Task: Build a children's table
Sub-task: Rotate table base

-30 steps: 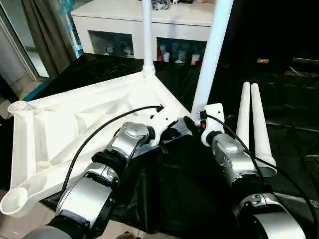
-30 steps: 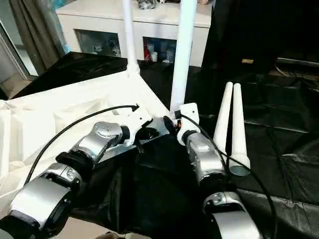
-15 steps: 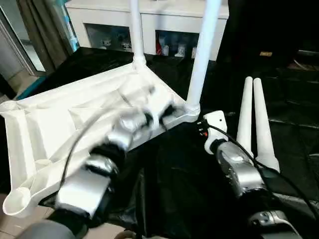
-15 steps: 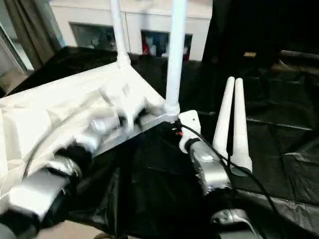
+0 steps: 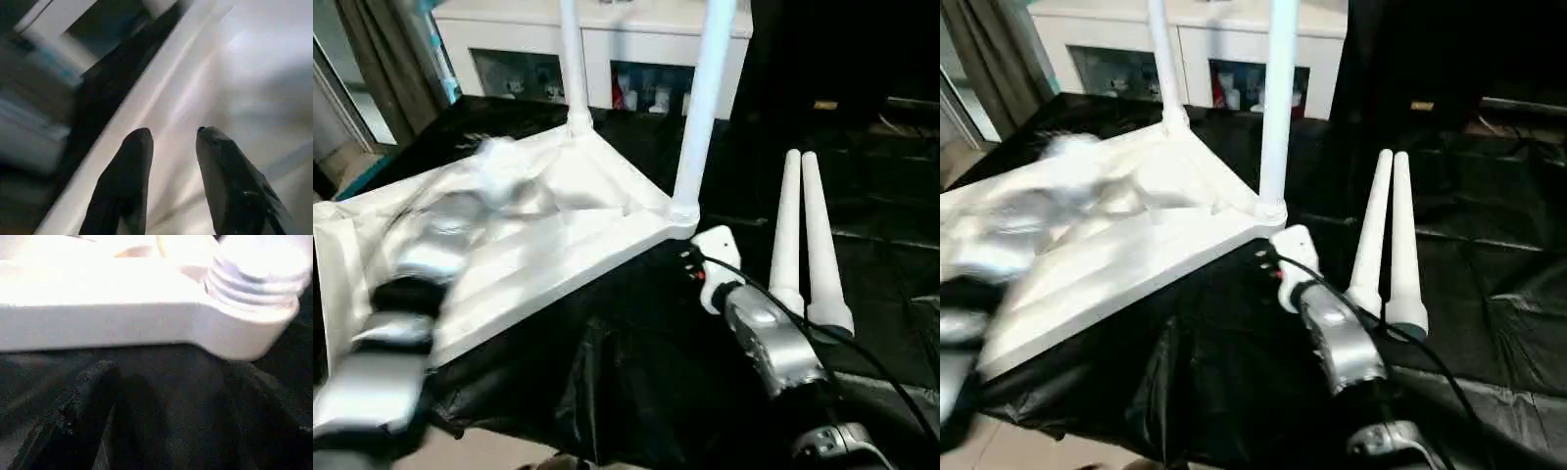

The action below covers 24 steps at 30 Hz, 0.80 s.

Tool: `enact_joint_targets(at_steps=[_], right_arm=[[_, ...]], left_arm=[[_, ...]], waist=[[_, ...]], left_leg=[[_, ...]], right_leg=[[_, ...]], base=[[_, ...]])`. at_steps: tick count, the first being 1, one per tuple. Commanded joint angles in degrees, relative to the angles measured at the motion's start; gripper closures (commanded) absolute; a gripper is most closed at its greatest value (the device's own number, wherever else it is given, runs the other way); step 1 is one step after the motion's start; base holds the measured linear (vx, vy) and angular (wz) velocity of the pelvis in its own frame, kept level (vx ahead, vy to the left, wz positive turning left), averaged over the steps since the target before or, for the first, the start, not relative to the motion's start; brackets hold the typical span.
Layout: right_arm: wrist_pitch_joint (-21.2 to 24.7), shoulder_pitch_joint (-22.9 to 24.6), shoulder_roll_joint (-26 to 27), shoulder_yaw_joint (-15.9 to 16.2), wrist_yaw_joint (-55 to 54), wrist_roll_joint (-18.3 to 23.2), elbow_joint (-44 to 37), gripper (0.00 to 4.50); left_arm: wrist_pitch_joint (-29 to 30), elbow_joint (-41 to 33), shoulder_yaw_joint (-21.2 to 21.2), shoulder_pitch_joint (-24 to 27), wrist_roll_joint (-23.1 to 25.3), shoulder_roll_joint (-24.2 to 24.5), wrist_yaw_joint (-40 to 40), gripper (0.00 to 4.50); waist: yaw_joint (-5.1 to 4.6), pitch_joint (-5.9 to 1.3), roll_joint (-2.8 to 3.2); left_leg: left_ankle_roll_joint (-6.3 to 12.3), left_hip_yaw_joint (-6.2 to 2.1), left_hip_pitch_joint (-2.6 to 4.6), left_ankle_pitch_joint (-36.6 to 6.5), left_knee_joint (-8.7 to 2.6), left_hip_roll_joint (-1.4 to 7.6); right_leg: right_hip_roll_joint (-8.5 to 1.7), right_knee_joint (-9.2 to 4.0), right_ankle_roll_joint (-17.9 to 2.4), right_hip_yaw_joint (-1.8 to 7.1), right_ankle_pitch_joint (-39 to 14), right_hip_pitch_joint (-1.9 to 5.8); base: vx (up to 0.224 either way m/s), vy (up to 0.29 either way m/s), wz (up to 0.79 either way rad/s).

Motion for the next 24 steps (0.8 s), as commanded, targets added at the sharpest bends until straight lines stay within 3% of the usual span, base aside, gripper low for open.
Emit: enact_joint_targets(at_steps=[1, 2, 6, 8, 11, 14, 19, 24], right_arm=[[0.42, -1.32, 0.91, 0.85, -0.31, -0.38, 1.55, 0.69], [0.41, -1.63, 1.19, 0.98, -0.33, -0.44, 1.82, 0.69], [0.58, -2.57, 1.92, 1.26, -0.38, -0.72, 2.6, 0.69], [0.57, -2.95, 2.04, 1.3, -0.5, -0.77, 3.17, 0.69], [0.47, -3.37, 2.0, 1.44, -0.38, -0.85, 4.06, 0.69], [0.03, -3.76, 1.86, 1.5, -0.17, -0.89, 5.14, 0.69], [-0.29, -3.79, 1.47, 1.72, 0.29, -1.09, 5.6, 0.69], [-0.76, -4.05, 0.6, 1.44, 0.68, -1.04, 6.31, 0.69]], left_arm=[[4.83, -4.03, 0.52, 2.57, 2.81, 3.55, -0.01, 2.8], [6.28, -5.07, 0.4, 3.65, 3.36, 4.9, -0.7, 2.8], [12.16, -7.99, -0.79, 7.29, 3.98, 8.12, -4.98, 2.8], [14.9, -9.0, -2.8, 9.38, 4.16, 8.97, -8.96, 2.8], [17.91, -11.68, -5.43, 12.33, 3.59, 9.67, -14.56, 2.8], [15.91, -10.56, -5.12, 13.56, 0.47, 7.75, -17.57, 2.8], [14.43, -8.97, -5.92, 13.33, 0.42, 7.63, -19.73, 2.8], [14.95, -17.2, -8.07, 14.24, -4.9, 8.43, -32.84, 2.8]], waist=[[0.08, -4.36, 0.55], [0.0, -4.13, 0.52], [0.37, -4.07, 0.8], [0.36, -4.03, 0.76], [0.33, -3.67, 0.79], [0.43, -3.8, 0.76], [0.39, -3.79, 0.66], [0.66, -3.99, 0.78]], left_leg=[[1.96, -2.4, 1.78, -6.09, -4.0, 4.33], [1.82, -2.19, 1.73, -6.56, -4.05, 3.97], [0.1, -2.16, 2.24, -8.77, -4.24, 4.1], [-0.42, -2.25, 2.1, -9.31, -4.38, 4.15], [-2.0, -2.38, 2.28, -13.47, -4.86, 4.08], [-2.45, -2.43, 2.32, -14.14, -4.83, 3.97], [-2.15, -2.5, 2.26, -14.06, -4.92, 3.9], [-1.85, -2.33, 2.34, -11.64, -4.69, 4.03]], right_leg=[[-5.54, -2.71, -12.2, 3.8, -2.38, 3.02], [-5.19, -3.01, -11.87, 3.8, -3.06, 2.92], [-5.2, -3.21, -11.85, 3.98, -4.1, 2.52], [-5.24, -3.12, -11.8, 4.05, -4.21, 2.69], [-5.52, -3.81, -11.08, 4.31, -9.17, 2.62], [-5.61, -3.93, -11.12, 4.38, -9.07, 2.7], [-5.47, -3.88, -10.64, 4.32, -8.86, 2.91], [-5.51, -3.4, -11.85, 4.33, -5.61, 2.89]], base=[[0.0, 0.0, 0.0], [0.0, 0.0, 0.0], [0.0, 0.0, 0.0], [0.0, 0.0, 0.0], [0.0, 0.0, 0.0], [0.0, 0.0, 0.0], [0.0, 0.0, 0.0], [0.0, 0.0, 0.0]])
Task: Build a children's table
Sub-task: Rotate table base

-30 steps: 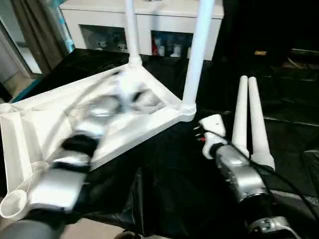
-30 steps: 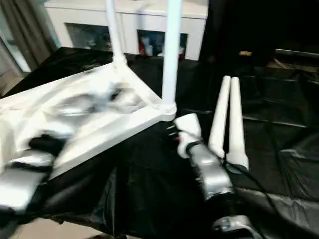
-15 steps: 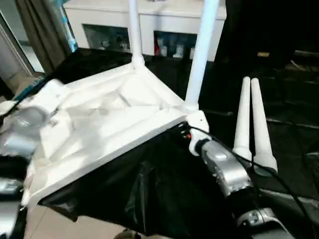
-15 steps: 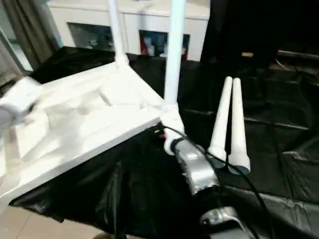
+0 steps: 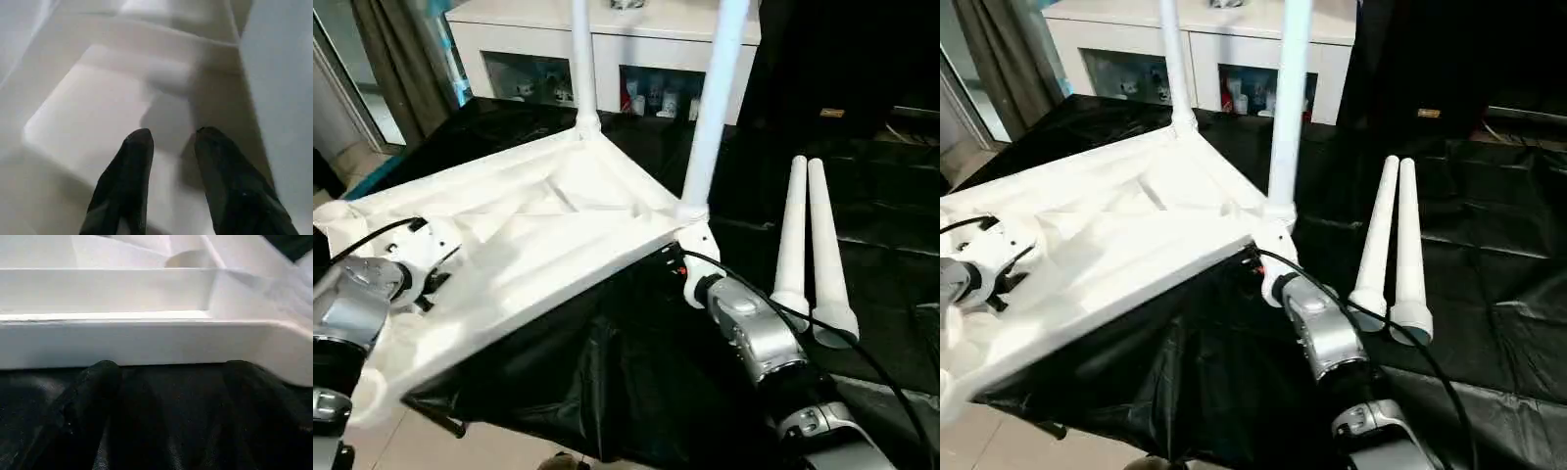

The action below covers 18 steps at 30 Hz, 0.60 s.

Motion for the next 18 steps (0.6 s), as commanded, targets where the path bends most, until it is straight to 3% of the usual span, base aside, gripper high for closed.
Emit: enact_joint_targets(at_steps=[1, 3, 8, 13, 15, 16, 17, 18], right_arm=[[-0.58, -0.93, -0.17, -0.04, 0.43, -0.41, 0.58, 0.69], [-0.67, -0.98, -0.25, -0.05, 0.53, -0.51, 0.74, 0.69], [-0.93, -0.88, -1.2, 0.49, 1.4, -0.81, 0.65, 0.69], [-1.4, -1.24, -2.14, 0.13, 1.7, -0.83, 1.09, 0.69], [-1.41, -1.31, -2.39, -0.05, 1.63, -0.81, 1.02, 0.69], [-1.42, -1.31, -2.43, -0.09, 1.6, -0.8, 1.01, 0.69], [-1.43, -1.25, -2.59, -0.21, 1.47, -0.75, 0.9, 0.69], [-1.45, -1.14, -2.71, -0.3, 1.35, -0.73, 0.76, 0.69]], left_arm=[[-1.67, -4.62, -2.5, 0.65, -3.33, -0.21, -6.82, 2.8], [-0.82, -6.98, -3.4, 0.76, -4.91, -0.31, -10.29, 2.8], [-5.13, -10.55, -5.84, 0.04, -9.52, -2.38, -20.34, 2.8], [-6.72, -8.32, -8.51, -3.7, -10.22, -5.76, -24.25, 2.8], [-7.93, -6.14, -9.82, -5.6, -9.73, -7.24, -25.14, 2.8], [-8.12, -5.72, -9.98, -5.95, -9.67, -7.57, -25.3, 2.8], [-8.96, -3.93, -10.62, -7.48, -9.37, -9.02, -25.86, 2.8], [-9.71, -2.54, -11.02, -8.54, -9.07, -10.07, -26.03, 2.8]], waist=[[-0.17, -3.99, 0.83], [-0.12, -3.98, 0.59], [-0.43, -3.81, 0.36], [-0.67, -3.99, 0.18], [-0.82, -4.08, 0.52], [-0.82, -4.08, 0.37], [-0.87, -4.07, 0.83], [-0.92, -4.14, 0.64]], left_leg=[[-1.45, -2.36, 1.7, -11.44, -4.69, 4.11], [-1.27, -2.18, 1.67, -10.97, -4.64, 4.02], [-1.11, -2.19, 1.49, -11.44, -4.67, 3.92], [-0.45, -2.04, 1.39, -9.29, -4.41, 3.75], [-0.1, -2.05, 1.33, -8.9, -4.22, 3.64], [0.04, -2.01, 1.37, -8.88, -4.18, 3.59], [-0.02, -2.07, 1.32, -8.92, -4.18, 3.64], [-0.08, -2.03, 1.43, -8.93, -4.13, 3.64]], right_leg=[[-5.61, -3.4, -12.02, 4.14, -5.34, 2.44], [-5.51, -3.32, -12.28, 4.11, -5.15, 2.5], [-5.5, -3.61, -11.55, 4.15, -8.15, 2.7], [-5.38, -3.35, -12.06, 4.07, -5.85, 2.9], [-5.29, -3.24, -12.33, 4.03, -4.81, 3.02], [-5.31, -3.36, -12.32, 4.0, -4.98, 3.07], [-5.25, -3.38, -12.38, 3.94, -4.85, 3.06], [-5.17, -3.39, -12.45, 3.92, -4.3, 3.13]], base=[[0.0, 0.0, 0.0], [0.0, 0.0, 0.0], [0.0, 0.0, 0.0], [0.0, 0.0, 0.0], [0.0, 0.0, 0.0], [0.0, 0.0, 0.0], [0.0, 0.0, 0.0], [0.0, 0.0, 0.0]])
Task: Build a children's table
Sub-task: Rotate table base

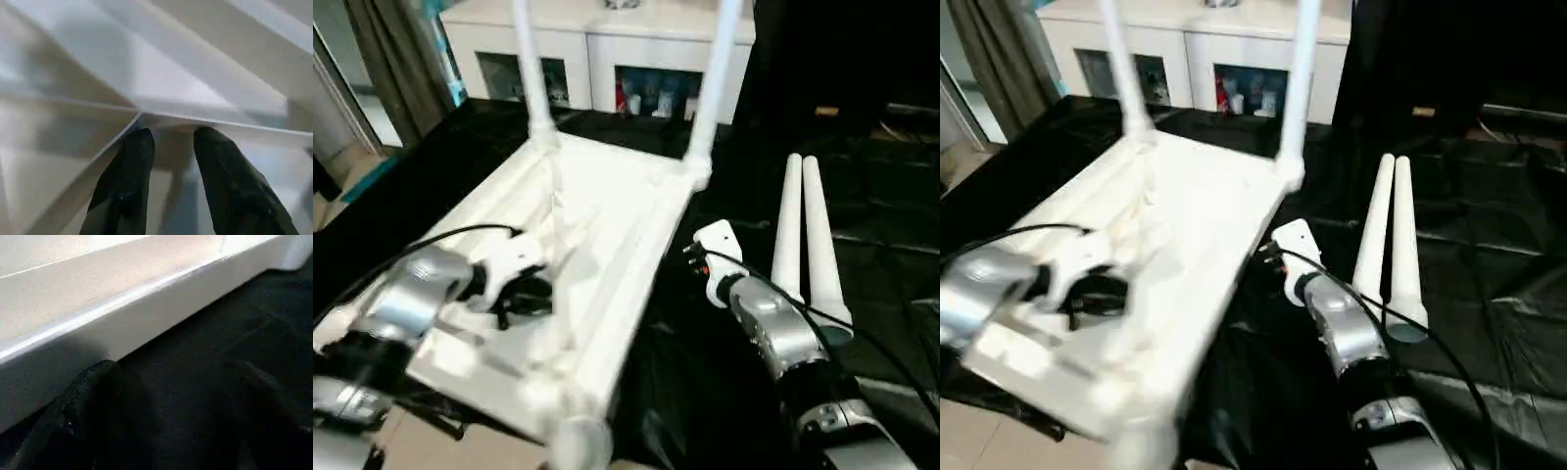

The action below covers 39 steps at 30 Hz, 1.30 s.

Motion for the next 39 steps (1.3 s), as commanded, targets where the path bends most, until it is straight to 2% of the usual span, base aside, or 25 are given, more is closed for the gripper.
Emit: enact_joint_targets(at_steps=[1, 4, 7, 8, 9, 10, 11, 12, 17, 20, 25, 27, 30, 31, 32, 34, 35, 36, 37, 38, 39], right_arm=[[-0.68, -0.85, 1.18, 1.0, 1.03, -0.11, -0.84, 0.69], [-0.8, -0.57, 0.83, 0.8, 1.04, 0.06, -1.11, 0.69], [-0.92, -0.27, 0.51, 0.56, 1.13, 0.08, -1.43, 0.69], [-0.94, -0.27, 0.24, 0.36, 0.97, -0.02, -1.62, 0.69], [-0.93, -0.28, 0.17, 0.34, 0.94, -0.05, -1.69, 0.69], [-0.93, -0.28, 0.17, 0.34, 0.94, -0.05, -1.69, 0.69], [-0.9, -0.25, -0.06, 0.28, 0.87, -0.1, -1.98, 0.69], [-0.68, -0.19, -0.51, 0.02, 0.86, -0.16, -2.67, 0.69], [-0.49, -0.23, -1.46, -0.59, 0.84, -0.29, -3.82, 0.69], [-0.08, -0.66, -2.26, -1.32, 0.49, -0.36, -5.9, 0.69], [3.06, -1.01, -2.41, -3.29, -1.09, 0.77, -9.81, 0.69], [6.99, -1.24, -2.5, -4.49, -3.9, 0.36, -12.68, 0.69], [14.25, -1.73, -2.99, -4.81, -8.56, -2.86, -16.55, 0.69], [17.09, -1.59, -2.95, -6.06, -8.18, -1.11, -19.32, 0.69], [18.03, -1.5, -2.91, -6.64, -8.34, -0.68, -20.51, 0.69], [22.13, -0.71, -3.04, -9.1, -8.31, 1.53, -26.41, 0.69], [23.59, -0.3, -3.24, -9.42, -8.3, 1.75, -28.21, 0.42], [25.33, 0.23, -3.54, -9.63, -7.88, 2.17, -29.93, 0.35], [25.33, 0.23, -3.54, -9.63, -7.88, 2.17, -29.93, 0.35], [28.19, 1.64, -4.94, -8.92, -4.82, 3.83, -32.77, 0.3], [29.45, 2.12, -5.41, -8.59, -3.76, 4.44, -33.92, 0.18]], left_arm=[[-2.37, 0.39, -1.03, -2.39, -0.87, -2.09, -0.93, 2.8], [-4.98, 5.39, -1.49, -5.61, -0.12, -5.25, -0.47, 2.8], [-7.19, 9.67, -1.25, -8.29, 0.13, -8.14, 1.98, 2.8], [-11.09, 15.51, -0.5, -11.33, 1.41, -10.7, 7.62, 2.8], [-11.63, 16.53, -0.32, -11.87, 1.66, -11.13, 8.81, 2.8], [-11.63, 16.53, -0.32, -11.87, 1.66, -11.13, 8.81, 2.8], [-13.18, 19.17, 0.16, -13.27, 2.32, -12.15, 12.02, 2.8], [-14.7, 23.38, 1.05, -15.61, 3.36, -13.64, 17.51, 2.8], [-17.34, 29.53, 2.21, -18.82, 4.7, -15.36, 25.95, 2.8], [-21.26, 35.4, 3.35, -21.06, 5.54, -17.29, 34.46, 2.8], [-22.82, 35.51, 5.89, -21.05, 3.68, -18.62, 37.65, 2.8], [-24.14, 35.2, 7.71, -20.84, 2.39, -19.34, 39.16, 2.8], [-25.31, 33.26, 9.04, -19.7, 0.86, -19.4, 38.76, 2.8], [-25.17, 30.34, 9.7, -18.17, -0.45, -18.82, 36.92, 2.8], [-24.87, 28.71, 10.0, -17.34, -1.04, -18.43, 35.97, 2.8], [-21.93, 18.56, 11.03, -12.09, -3.46, -15.22, 30.85, 2.8], [-20.1, 14.26, 10.98, -9.78, -4.08, -13.45, 28.63, 2.72], [-17.29, 8.57, 10.56, -6.69, -5.1, -10.93, 24.92, 2.72], [-17.29, 8.57, 10.56, -6.69, -5.1, -10.93, 24.92, 2.72], [-11.18, -2.15, 9.19, -0.98, -8.75, -5.66, 16.54, 2.72], [-9.4, -5.28, 8.71, 0.7, -9.95, -4.0, 14.09, 2.72]], waist=[[-0.05, -4.18, 0.58], [0.04, -4.31, 0.75], [0.21, -4.42, 0.57], [0.11, -4.3, 0.78], [0.24, -4.44, 1.1], [0.33, -4.52, 0.73], [0.28, -4.48, 0.67], [0.36, -4.57, 1.05], [0.39, -4.71, 0.35], [0.53, -4.76, 0.26], [0.66, -4.65, -0.06], [0.74, -4.71, -0.05], [0.71, -4.53, -0.01], [0.82, -4.63, 0.1], [0.79, -4.64, 0.06], [0.9, -4.73, 0.09], [0.46, -4.62, -0.77], [0.55, -4.57, -0.02], [0.3, -4.43, 0.13], [0.34, -4.18, -1.31], [0.65, -4.3, -0.74]], left_leg=[[-0.02, -2.03, 1.37, -8.99, -4.16, 3.62], [0.3, -2.1, 1.19, -8.49, -3.97, 3.56], [0.79, -1.99, 1.29, -7.97, -3.79, 3.53], [1.27, -1.97, 1.14, -8.58, -3.75, 3.34], [0.9, -2.04, 1.38, -9.28, -3.67, 3.47], [0.95, -2.07, 1.49, -9.69, -3.66, 3.6], [1.27, -2.21, 1.1, -9.28, -3.71, 3.52], [1.3, -2.23, 1.19, -9.13, -3.6, 3.54], [3.04, -2.25, 0.96, -7.12, -3.36, 3.54], [4.25, -2.21, 0.88, -6.16, -3.16, 3.43], [5.43, -2.26, 0.71, -5.37, -3.17, 3.54], [5.65, -2.24, 0.87, -5.08, -3.13, 3.54], [4.72, -2.25, 1.0, -5.13, -3.33, 3.54], [4.49, -2.27, 1.13, -5.55, -3.37, 3.72], [4.55, -2.22, 1.0, -5.52, -3.33, 3.67], [4.47, -2.35, 1.01, -4.72, -3.47, 4.12], [4.47, -2.07, 0.95, -5.04, -3.57, 4.03], [3.96, -2.18, 1.06, -5.02, -3.65, 4.01], [3.45, -2.01, 1.17, -5.78, -3.72, 3.98], [2.56, -1.85, 1.38, -7.18, -3.86, 3.95], [1.95, -2.19, 1.36, -7.17, -3.95, 4.25]], right_leg=[[-5.18, -3.59, -12.44, 3.93, -4.31, 3.15], [-5.3, -3.46, -12.98, 3.85, -3.19, 3.41], [-5.23, -3.41, -13.4, 3.79, -1.66, 3.38], [-5.02, -3.78, -13.26, 3.66, -2.17, 3.35], [-5.15, -3.63, -13.26, 3.66, -2.33, 3.39], [-5.32, -3.64, -13.41, 3.73, -2.37, 3.48], [-5.37, -3.65, -13.23, 3.64, -2.86, 3.8], [-5.33, -3.58, -13.18, 3.6, -2.71, 3.67], [-5.36, -3.43, -13.46, 3.54, -0.33, 3.85], [-5.34, -3.38, -13.8, 3.42, 0.41, 3.86], [-5.42, -3.44, -13.57, 3.35, -0.55, 3.92], [-5.38, -3.45, -13.56, 3.37, -0.93, 3.78], [-5.14, -3.5, -13.28, 3.4, -2.42, 3.63], [-5.35, -3.43, -13.34, 3.5, -2.23, 3.73], [-5.35, -3.37, -13.37, 3.51, -1.94, 3.66], [-5.59, -2.83, -13.46, 3.61, -0.3, 3.71], [-5.32, -2.97, -12.86, 3.61, -0.97, 3.47], [-5.51, -2.87, -12.53, 3.63, -2.62, 3.33], [-5.24, -3.13, -12.03, 3.62, -4.14, 3.06], [-5.37, -3.5, -11.42, 3.74, -7.44, 3.0], [-5.92, -3.07, -11.38, 3.81, -8.4, 3.37]], base=[[0.0, 0.0, 0.0], [0.0, 0.0, 0.0], [0.0, 0.0, 0.0], [0.0, 0.0, 0.0], [0.0, 0.0, 0.0], [0.0, 0.0, 0.0], [0.0, 0.0, 0.0], [0.0, 0.0, 0.0], [0.0, 0.0, 0.0], [0.0, 0.0, 0.0], [0.0, 0.0, 0.0], [0.0, 0.0, 0.0], [0.0, 0.0, 0.0], [0.0, 0.0, 0.0], [0.0, 0.0, 0.0], [0.0, 0.0, 0.0], [0.0, 0.0, 0.0], [0.0, 0.0, 0.0], [0.0, 0.0, 0.0], [0.0, 0.0, 0.0], [0.0, 0.0, 0.0]])
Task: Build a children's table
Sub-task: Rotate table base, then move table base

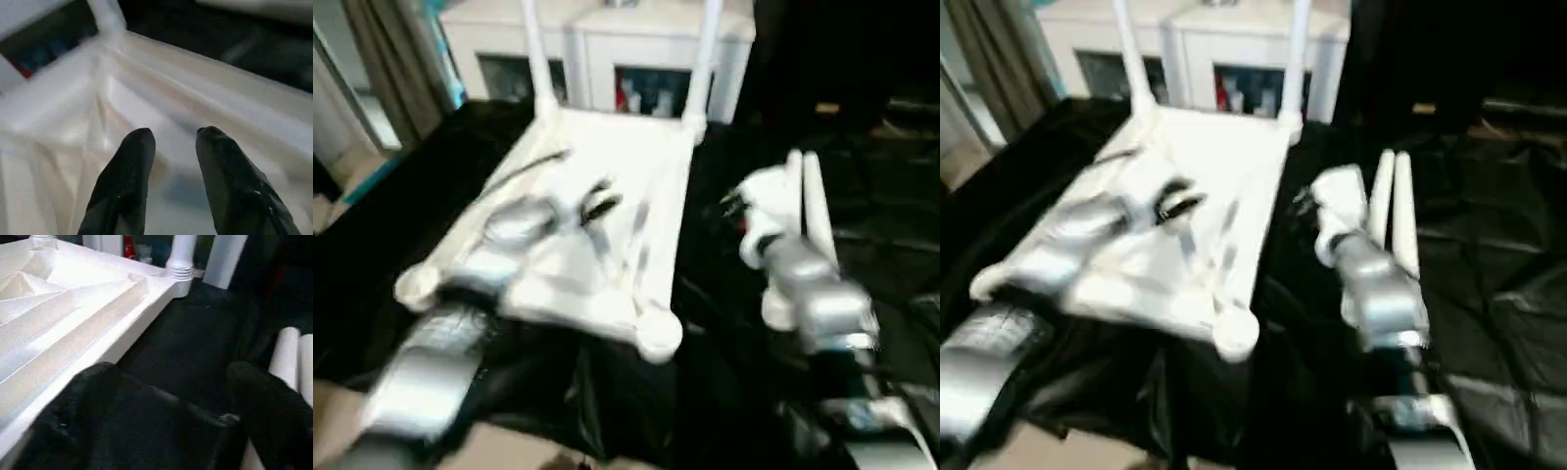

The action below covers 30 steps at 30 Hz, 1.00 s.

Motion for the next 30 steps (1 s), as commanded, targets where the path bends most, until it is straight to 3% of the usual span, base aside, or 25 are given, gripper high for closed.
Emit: enact_joint_targets(at_steps=[1, 3, 4, 5, 8, 10, 11, 14, 17, 23, 25, 26, 29, 30], right_arm=[[4.17, 1.81, -1.13, 1.19, 3.56, 2.18, -3.36, 0.07], [5.59, 2.53, -2.24, 2.15, 5.7, 2.84, -4.94, 0.07], [8.39, 3.72, -4.92, 4.03, 10.23, 4.3, -7.56, 0.07], [10.05, 4.06, -6.56, 5.01, 11.88, 4.55, -8.46, 0.07], [13.58, 3.9, -9.62, 6.69, 13.28, 3.83, -9.26, 0.07], [15.09, 3.33, -9.75, 6.24, 12.68, 4.04, -9.98, 0.07], [16.32, 2.83, -9.44, 5.66, 12.01, 4.5, -10.87, 0.07], [16.97, 2.54, -9.33, 5.57, 11.76, 4.54, -11.18, 0.07], [18.49, 2.37, -9.23, 5.89, 11.58, 4.63, -11.67, 0.07], [21.52, 1.75, -9.44, 5.75, 10.53, 4.38, -11.99, 0.07], [21.93, 1.62, -9.43, 5.38, 10.3, 4.52, -12.03, 0.07], [22.42, 1.33, -9.28, 4.67, 9.59, 4.53, -11.94, 0.07], [22.58, 0.73, -8.79, 3.08, 7.97, 4.3, -11.66, 0.07], [22.49, 0.62, -8.7, 3.03, 7.76, 4.18, -11.53, 0.07]], left_arm=[[6.04, -9.67, -1.75, 3.26, -3.99, 3.95, -8.32, 2.72], [8.6, -13.71, -2.65, 5.36, -5.67, 6.41, -11.57, 2.72], [11.99, -19.07, -4.06, 8.03, -7.41, 9.85, -15.39, 2.72], [13.34, -21.34, -4.74, 9.18, -7.7, 11.19, -16.86, 2.72], [15.69, -25.27, -6.5, 11.03, -8.21, 13.34, -19.91, 2.72], [17.7, -27.55, -7.63, 11.62, -8.44, 13.94, -21.09, 2.72], [19.36, -29.66, -9.19, 12.13, -8.13, 14.03, -21.67, 2.72], [21.03, -31.11, -10.58, 12.3, -8.01, 13.61, -21.72, 2.72], [22.4, -30.14, -14.26, 11.45, -4.64, 11.58, -19.89, 2.72], [23.46, -27.88, -17.19, 10.0, -2.2, 9.32, -18.28, 2.72], [23.14, -27.28, -17.51, 9.71, -1.67, 8.87, -17.73, 2.72], [21.5, -25.33, -17.59, 9.08, -0.26, 7.51, -15.56, 2.72], [17.31, -18.81, -16.27, 6.7, 2.24, 2.25, -7.63, 2.72], [16.63, -18.14, -15.92, 6.34, 2.13, 1.41, -6.9, 2.72]], waist=[[0.45, -4.08, -0.69], [0.31, -3.96, -0.44], [0.6, -3.89, -0.93], [0.61, -3.68, -0.68], [0.84, -3.44, -0.67], [1.04, -3.47, -0.56], [0.98, -3.54, -0.64], [0.88, -3.58, -0.8], [0.94, -3.66, -0.89], [0.82, -3.82, -0.63], [0.73, -3.84, -0.8], [0.73, -3.85, -0.54], [1.04, -3.88, -0.73], [1.02, -3.89, -0.63]], left_leg=[[1.47, -1.99, 1.47, -7.38, -4.13, 4.26], [0.71, -1.93, 1.71, -8.26, -4.29, 4.09], [-0.23, -1.79, 2.09, -9.93, -4.28, 3.96], [-0.22, -1.8, 1.72, -9.53, -4.47, 4.06], [-1.18, -1.66, 2.07, -10.69, -4.51, 3.82], [-2.13, -1.69, 2.16, -11.64, -4.48, 3.66], [-2.33, -1.9, 1.85, -11.03, -4.54, 3.72], [-2.41, -1.91, 1.74, -10.87, -4.43, 3.54], [-2.21, -1.9, 1.69, -9.91, -4.21, 3.4], [-2.29, -1.99, 1.63, -9.3, -4.1, 3.31], [-2.31, -2.02, 1.59, -9.29, -4.06, 3.26], [-2.28, -2.04, 1.58, -9.17, -4.04, 3.26], [-2.51, -1.87, 2.01, -10.96, -3.8, 3.2], [-2.56, -2.0, 1.82, -10.81, -3.87, 3.22]], right_leg=[[-5.47, -3.47, -10.4, 3.96, -9.98, 2.72], [-4.96, -3.47, -10.1, 3.91, -10.55, 2.42], [-5.12, -3.62, -9.92, 4.08, -11.63, 2.42], [-5.03, -3.58, -9.57, 4.2, -11.38, 2.48], [-4.86, -3.99, -8.96, 4.3, -12.93, 2.2], [-5.06, -4.26, -8.39, 4.46, -15.29, 2.21], [-5.12, -4.15, -8.18, 4.41, -14.93, 2.54], [-5.05, -4.17, -7.75, 4.41, -14.93, 2.57], [-4.97, -4.24, -7.38, 4.44, -15.05, 2.65], [-4.77, -4.09, -7.75, 4.32, -13.29, 2.82], [-4.76, -4.15, -7.73, 4.29, -13.2, 2.94], [-4.73, -4.19, -7.71, 4.29, -13.02, 2.92], [-4.85, -4.7, -7.28, 4.36, -15.16, 2.76], [-4.87, -4.58, -7.27, 4.33, -15.26, 2.92]], base=[[0.0, 0.0, 0.0], [0.0, 0.0, 0.0], [0.0, 0.0, 0.0], [0.0, 0.0, 0.0], [0.0, 0.0, 0.0], [0.0, 0.0, 0.0], [0.0, 0.0, 0.0], [0.0, 0.0, 0.0], [0.0, 0.0, 0.0], [0.0, 0.0, 0.0], [0.0, 0.0, 0.0], [0.0, 0.0, 0.0], [0.0, 0.0, 0.0], [0.0, 0.0, 0.0]])
